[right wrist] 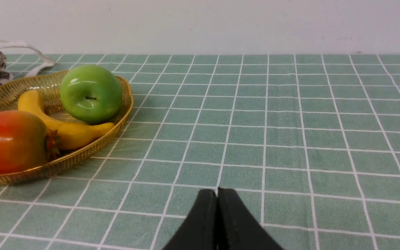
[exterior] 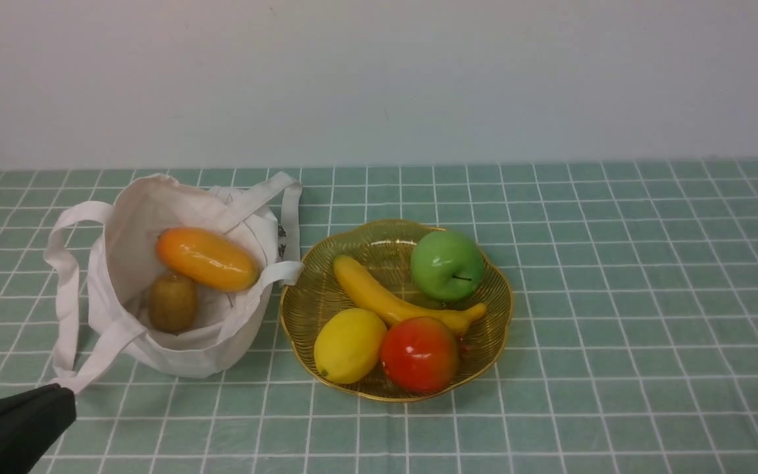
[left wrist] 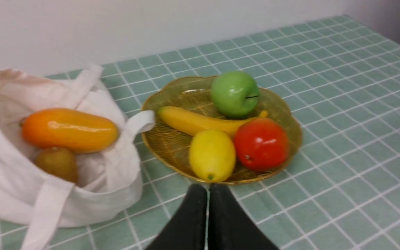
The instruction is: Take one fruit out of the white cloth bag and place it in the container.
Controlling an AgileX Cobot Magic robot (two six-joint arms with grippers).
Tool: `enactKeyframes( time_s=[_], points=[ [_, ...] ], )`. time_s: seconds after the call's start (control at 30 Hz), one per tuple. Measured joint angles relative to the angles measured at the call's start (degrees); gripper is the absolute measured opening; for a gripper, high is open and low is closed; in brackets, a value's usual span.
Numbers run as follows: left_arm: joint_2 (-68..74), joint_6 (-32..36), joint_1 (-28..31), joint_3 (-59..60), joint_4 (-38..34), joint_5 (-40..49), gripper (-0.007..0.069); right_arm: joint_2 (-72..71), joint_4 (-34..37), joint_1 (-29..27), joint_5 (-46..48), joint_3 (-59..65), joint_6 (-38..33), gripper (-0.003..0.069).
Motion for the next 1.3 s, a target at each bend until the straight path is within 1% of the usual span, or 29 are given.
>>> enactKeyframes(
  time_s=[0.1, 0.17, 0.23, 0.27, 0.33, 0.37, 0.4, 0.57, 0.83, 1.03, 1.17, 1.3],
  points=[
    [-1.72, -7.4, 1.49, 5.97, 7.88, -4.39, -0.0008, 0.0, 0.0, 0.0, 0.0, 0.0, 0.0, -0.0015],
    [-5.2, -11.57, 4.38, 10.15, 12.18, -6.29, -0.0008, 0.0, 0.0, 0.0, 0.0, 0.0, 0.0, -0.0015],
    [-8.83, -14.49, 7.76, 13.83, 13.93, -7.55, -0.0008, 0.0, 0.0, 0.0, 0.0, 0.0, 0.0, -0.0015],
    [-9.19, -14.74, 7.76, 14.19, 14.0, -7.56, -0.0008, 0.0, 0.0, 0.0, 0.0, 0.0, 0.0, -0.0015],
    [-13.53, -16.76, 12.26, 18.95, 13.77, -8.18, -0.0008, 0.0, 0.0, 0.0, 0.0, 0.0, 0.0, -0.0015],
    [-13.53, -16.81, 12.26, 18.95, 13.77, -8.18, -0.0008, 0.0, 0.0, 0.0, 0.0, 0.0, 0.0, -0.0015],
    [-15.81, -17.13, 13.88, 22.15, 13.4, -8.35, -0.0008, 0.0, 0.0, 0.0, 0.0, 0.0, 0.0, -0.0015],
    [-18.81, -17.25, 14.79, 24.91, 13.12, -7.95, -0.0008, 0.0, 0.0, 0.0, 0.0, 0.0, 0.0, -0.0015],
    [-18.83, -13.18, 14.9, 24.91, 11.53, -7.56, -0.0008, 0.0, 0.0, 0.0, 0.0, 0.0, 0.0, -0.0015],
    [-18.83, -12.24, 19.04, 24.91, 10.55, -7.5, -0.0008, 0.0, 0.0, 0.0, 0.0, 0.0, 0.0, -0.0015],
    [-18.83, -12.24, 18.99, 24.91, 10.55, -7.5, -0.0008, 0.0, 0.0, 0.0, 0.0, 0.0, 0.0, -0.0015],
    [-18.83, -12.24, 16.2, 24.91, 10.55, -7.5, -0.0008, 0.0, 0.0, 0.0, 0.0, 0.0, 0.0, -0.0015]
  ],
)
